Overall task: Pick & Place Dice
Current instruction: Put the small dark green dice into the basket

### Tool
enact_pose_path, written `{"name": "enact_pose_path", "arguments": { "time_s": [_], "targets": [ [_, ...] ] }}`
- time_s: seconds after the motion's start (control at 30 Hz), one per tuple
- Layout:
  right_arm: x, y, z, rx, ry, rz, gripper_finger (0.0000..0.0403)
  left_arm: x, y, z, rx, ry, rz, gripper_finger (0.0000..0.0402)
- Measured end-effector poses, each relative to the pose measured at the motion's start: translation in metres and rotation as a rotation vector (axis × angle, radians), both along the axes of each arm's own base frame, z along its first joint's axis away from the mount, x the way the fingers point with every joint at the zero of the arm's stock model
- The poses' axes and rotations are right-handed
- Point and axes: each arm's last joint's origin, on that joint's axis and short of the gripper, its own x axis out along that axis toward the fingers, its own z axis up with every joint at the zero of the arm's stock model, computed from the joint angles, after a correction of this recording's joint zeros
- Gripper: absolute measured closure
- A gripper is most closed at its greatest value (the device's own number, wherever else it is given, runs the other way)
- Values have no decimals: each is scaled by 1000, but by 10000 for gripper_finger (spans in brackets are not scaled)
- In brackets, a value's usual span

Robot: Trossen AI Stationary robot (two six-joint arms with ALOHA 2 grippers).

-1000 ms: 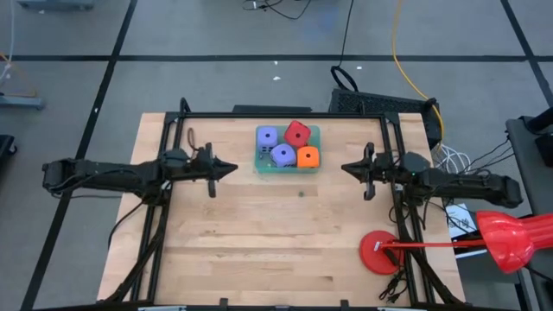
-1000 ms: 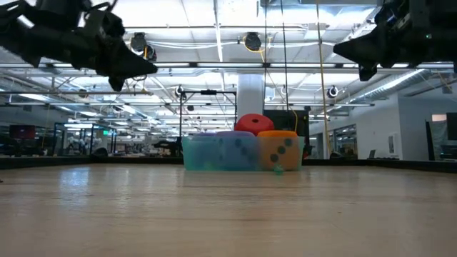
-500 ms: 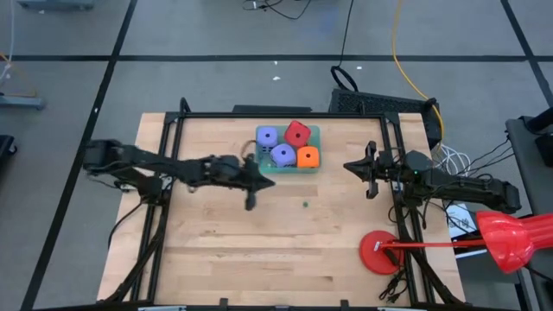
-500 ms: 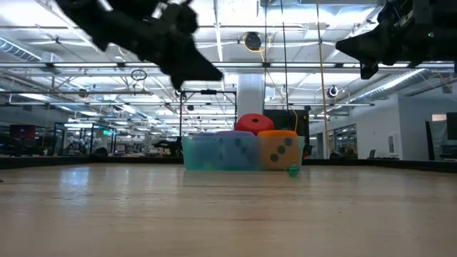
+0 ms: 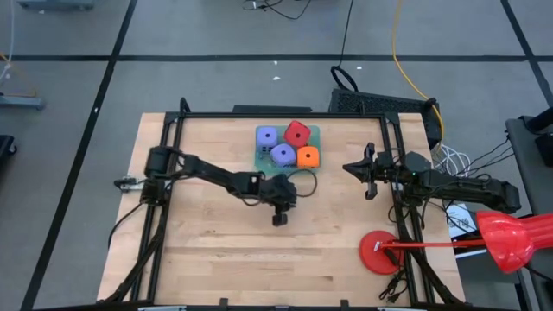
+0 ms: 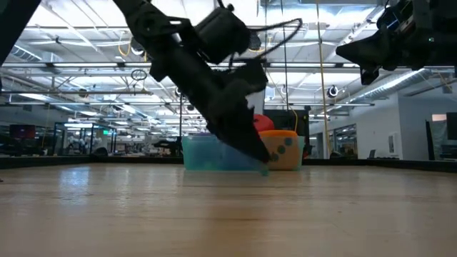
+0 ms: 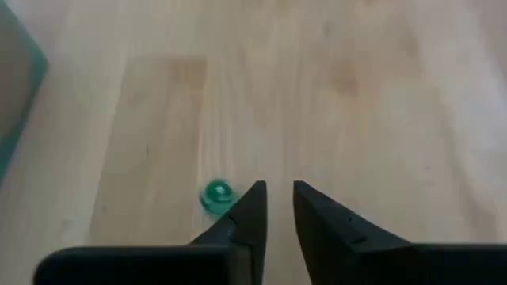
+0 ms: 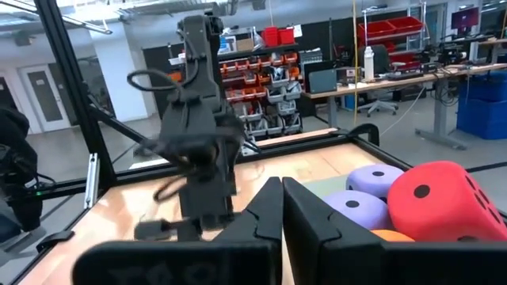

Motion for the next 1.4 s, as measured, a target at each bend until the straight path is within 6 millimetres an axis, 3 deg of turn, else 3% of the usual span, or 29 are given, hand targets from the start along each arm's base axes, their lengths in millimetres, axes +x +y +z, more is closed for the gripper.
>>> {"name": "enact_pose_path", "arguments": {
  "time_s": [0.23, 0.63, 0.9, 1.2, 1.4],
  "targets": [
    [0, 0, 0, 3, 0, 1, 403, 2, 7, -15, 78, 58, 70, 291],
    [0, 0, 0, 3, 0, 1, 403, 8, 13, -8, 109, -29, 97, 277],
    [0, 0, 0, 3, 0, 3, 403, 15, 10, 0, 82, -140, 26, 270],
    [0, 1, 1, -1, -6, 28, 403, 25, 11, 15, 43, -264, -22, 189],
    [0, 1, 1, -2, -12, 28, 403, 54, 12, 16, 83, -264, -25, 159]
  ]
}}
